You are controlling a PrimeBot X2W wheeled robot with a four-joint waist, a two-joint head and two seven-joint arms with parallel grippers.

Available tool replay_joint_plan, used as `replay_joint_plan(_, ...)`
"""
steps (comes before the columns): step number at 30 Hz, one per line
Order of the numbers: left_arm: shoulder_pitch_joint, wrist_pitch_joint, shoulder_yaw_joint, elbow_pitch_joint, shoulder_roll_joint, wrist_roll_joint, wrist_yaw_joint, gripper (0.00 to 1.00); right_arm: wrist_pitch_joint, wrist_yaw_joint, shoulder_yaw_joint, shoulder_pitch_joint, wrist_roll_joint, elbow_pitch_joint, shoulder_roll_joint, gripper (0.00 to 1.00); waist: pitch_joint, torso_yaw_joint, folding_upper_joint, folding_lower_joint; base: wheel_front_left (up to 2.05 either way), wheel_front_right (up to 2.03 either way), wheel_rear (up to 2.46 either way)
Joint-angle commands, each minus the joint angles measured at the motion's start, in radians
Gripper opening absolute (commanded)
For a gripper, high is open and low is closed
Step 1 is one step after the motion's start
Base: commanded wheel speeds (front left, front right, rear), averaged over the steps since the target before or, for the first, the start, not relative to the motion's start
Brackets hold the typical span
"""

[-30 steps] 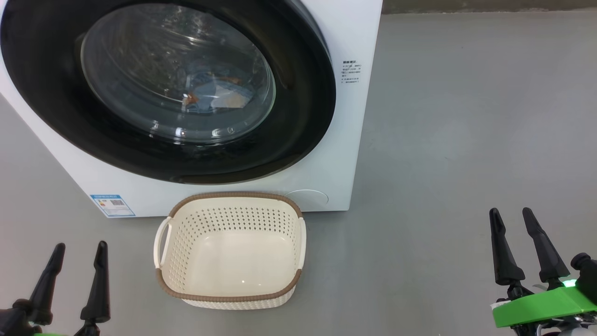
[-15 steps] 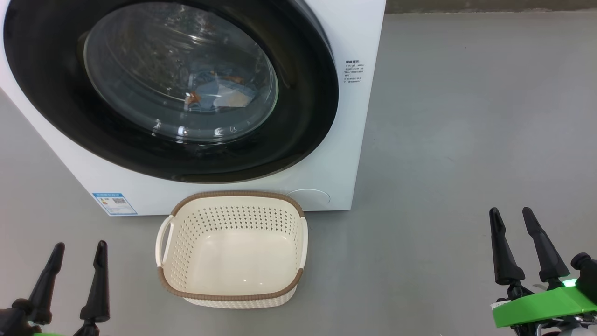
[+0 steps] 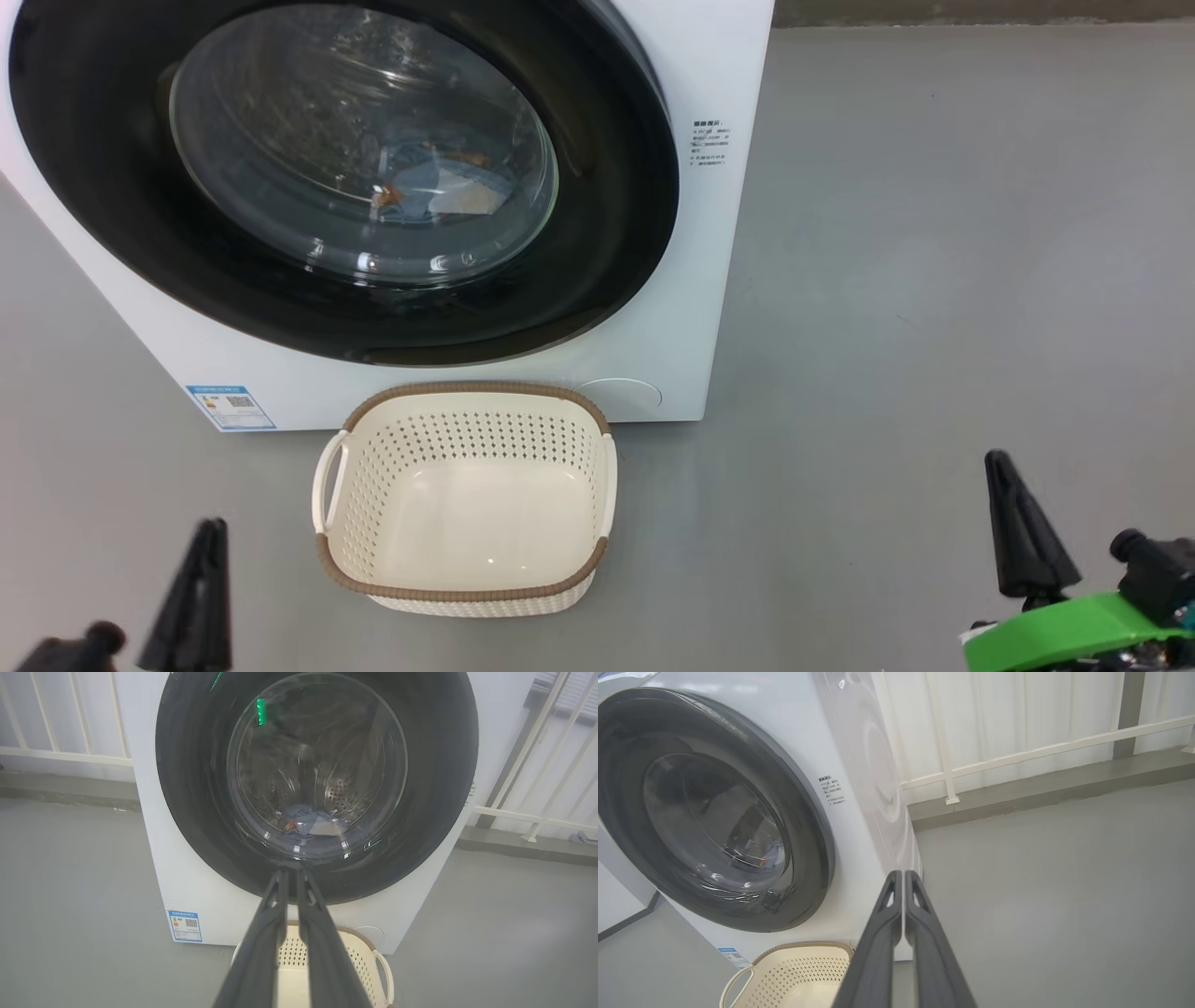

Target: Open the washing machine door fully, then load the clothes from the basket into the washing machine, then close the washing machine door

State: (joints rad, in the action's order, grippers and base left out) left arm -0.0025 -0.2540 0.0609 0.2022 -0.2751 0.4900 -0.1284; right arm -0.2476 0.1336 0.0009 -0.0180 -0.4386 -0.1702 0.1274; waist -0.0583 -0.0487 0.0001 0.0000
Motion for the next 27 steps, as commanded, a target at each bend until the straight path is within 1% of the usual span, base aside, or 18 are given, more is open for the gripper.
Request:
replay_joint_plan(1, 0.004, 0.001, 0.002, 0.007, 0.01, 0.004, 0.0, 0.0, 0.001, 0.0, 0.001, -0.003, -0.004, -0.008, -0.005, 0.0, 0.0, 0.0, -0.0001, 0.0, 0.0, 0.0, 0.0)
replay_joint_plan(6, 0.001, 0.012, -0.002, 0.006, 0.016, 0.041, 0.0, 0.0, 0.011, 0.0, -0.001, -0.001, -0.043, -0.008, -0.006, 0.0, 0.003, 0.002, -0.0001, 0.001, 0.0, 0.0, 0.0)
replay_joint_plan(8, 0.0, 0.018, -0.004, 0.006, 0.019, 0.059, 0.0, 0.0, 0.016, 0.0, -0.002, 0.001, -0.063, -0.009, -0.006, 0.0, 0.005, 0.002, -0.0001, 0.0022, 0.0, 0.0, 0.0)
replay_joint_plan(13, -0.004, 0.031, -0.01, 0.009, 0.027, 0.105, 0.0, 0.0, 0.029, 0.0, -0.005, 0.007, -0.111, -0.013, -0.008, 0.0, 0.006, 0.004, -0.0001, 0.0002, 0.0, 0.0, 0.0)
replay_joint_plan(27, -0.018, 0.07, -0.028, 0.014, 0.049, 0.232, 0.0, 0.0, 0.066, -0.001, -0.013, 0.022, -0.246, -0.021, -0.012, 0.0, 0.011, 0.01, -0.0001, 0.0, 0.0, 0.0, 0.0)
